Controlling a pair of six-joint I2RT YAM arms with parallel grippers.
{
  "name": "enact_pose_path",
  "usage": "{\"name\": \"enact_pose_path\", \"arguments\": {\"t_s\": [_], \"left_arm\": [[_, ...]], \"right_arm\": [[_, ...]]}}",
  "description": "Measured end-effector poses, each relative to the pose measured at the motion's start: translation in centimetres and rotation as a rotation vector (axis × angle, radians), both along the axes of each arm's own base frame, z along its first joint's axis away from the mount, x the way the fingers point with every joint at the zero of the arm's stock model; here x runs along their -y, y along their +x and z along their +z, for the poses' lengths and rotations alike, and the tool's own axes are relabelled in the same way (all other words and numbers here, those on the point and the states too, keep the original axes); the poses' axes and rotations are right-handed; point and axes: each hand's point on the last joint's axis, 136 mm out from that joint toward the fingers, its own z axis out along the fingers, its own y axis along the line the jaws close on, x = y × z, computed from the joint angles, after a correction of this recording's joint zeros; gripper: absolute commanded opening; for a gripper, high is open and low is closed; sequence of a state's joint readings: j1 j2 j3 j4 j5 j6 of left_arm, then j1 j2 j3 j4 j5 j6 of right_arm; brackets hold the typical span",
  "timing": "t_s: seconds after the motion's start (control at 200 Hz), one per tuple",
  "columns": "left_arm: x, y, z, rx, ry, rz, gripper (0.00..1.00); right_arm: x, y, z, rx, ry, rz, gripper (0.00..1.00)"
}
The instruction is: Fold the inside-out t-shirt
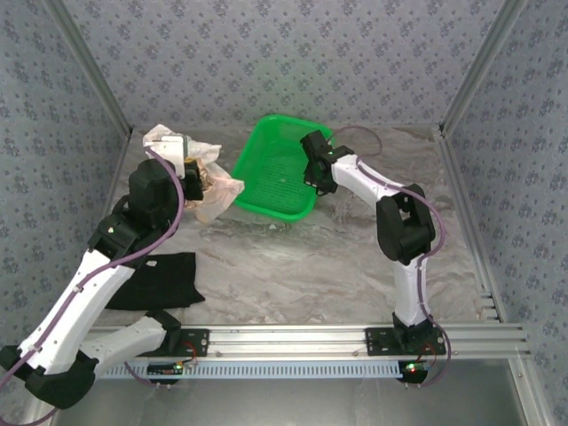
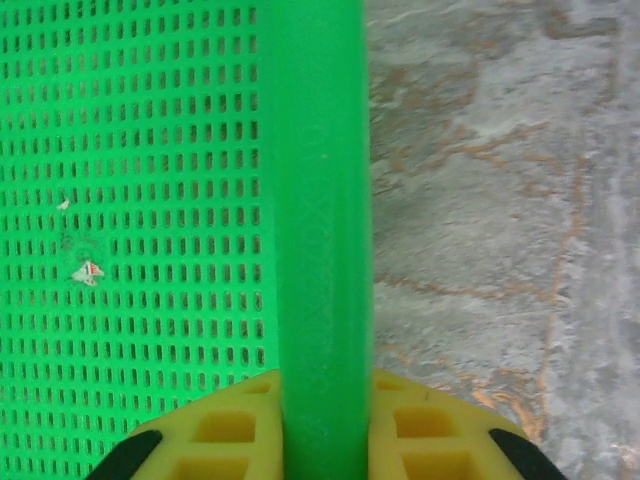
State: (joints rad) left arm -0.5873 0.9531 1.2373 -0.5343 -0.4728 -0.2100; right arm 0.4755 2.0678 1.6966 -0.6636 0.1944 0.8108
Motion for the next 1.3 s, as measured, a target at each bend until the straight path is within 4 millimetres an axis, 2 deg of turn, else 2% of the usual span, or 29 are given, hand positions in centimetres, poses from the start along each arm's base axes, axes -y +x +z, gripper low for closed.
{"name": "enact_pose_path", "arguments": {"t_s": [0.105,0.2,0.32,0.415,0.45,0.495,0.565,0.665,0.72,0.835,0.895,0.93,1.004,1.079,1.089,1.174,1.234,1.299], "left_arm": [[-0.1,-0.1,-1.0,-0.025,0.015,0.000,0.00],[0.1,-0.1,-1.7,-0.042,0.010,-0.004,0.00],[0.6,-0.1,-2.6,-0.066,-0.019,-0.019,0.00],[1.0,-0.2,-3.3,-0.087,-0.052,-0.031,0.00],[1.2,-0.2,-3.4,-0.094,-0.067,-0.036,0.00],[1.6,-0.2,-3.6,-0.106,-0.090,-0.050,0.00],[2.1,-0.4,-3.9,-0.124,-0.121,-0.070,0.00],[2.6,-0.5,-4.1,-0.141,-0.145,-0.086,0.00],[3.0,-0.7,-4.7,-0.159,-0.178,-0.103,0.00],[3.5,-1.2,-7.1,-0.222,-0.205,-0.115,0.00],[3.5,-1.4,-8.3,-0.254,-0.209,-0.113,0.00],[3.5,-1.5,-8.7,-0.265,-0.213,-0.109,0.00],[3.4,-1.7,-9.4,-0.275,-0.220,-0.101,0.00],[3.1,-2.0,-9.6,-0.276,-0.230,-0.095,0.00],[3.0,-2.1,-9.7,-0.276,-0.231,-0.094,0.00],[2.6,-2.4,-9.9,-0.274,-0.239,-0.081,0.00],[2.4,-2.5,-10.2,-0.275,-0.244,-0.071,0.00],[2.3,-2.6,-10.7,-0.283,-0.245,-0.064,0.00]], "right_arm": [[2.6,0.4,0.3,-0.001,-0.010,-0.020,0.17],[6.1,1.0,1.1,-0.008,-0.023,0.020,0.22],[12.7,1.3,2.1,-0.034,-0.047,0.094,0.22],[18.4,0.5,2.1,-0.081,-0.087,0.115,0.22],[20.4,0.1,2.0,-0.100,-0.105,0.117,0.27],[22.9,-0.5,1.8,-0.127,-0.130,0.117,0.37],[26.4,-1.7,1.5,-0.177,-0.188,0.109,0.40],[28.6,-2.9,1.3,-0.224,-0.237,0.114,0.47],[30.7,-3.7,1.8,-0.269,-0.320,0.073,0.51],[33.9,-4.7,4.4,-0.313,-0.467,-0.018,0.63],[33.9,-4.7,5.7,-0.301,-0.495,-0.043,0.69],[33.0,-4.8,6.3,-0.289,-0.499,-0.041,0.78],[28.8,-4.4,7.7,-0.222,-0.471,0.009,0.85],[22.9,-4.1,8.7,-0.138,-0.401,0.106,0.87],[21.6,-4.2,8.9,-0.122,-0.388,0.130,0.87],[15.6,-4.7,9.2,-0.066,-0.315,0.252,0.87],[13.4,-5.4,8.4,-0.074,-0.287,0.305,0.85],[12.9,-6.3,6.7,-0.118,-0.278,0.326,0.83]]}}
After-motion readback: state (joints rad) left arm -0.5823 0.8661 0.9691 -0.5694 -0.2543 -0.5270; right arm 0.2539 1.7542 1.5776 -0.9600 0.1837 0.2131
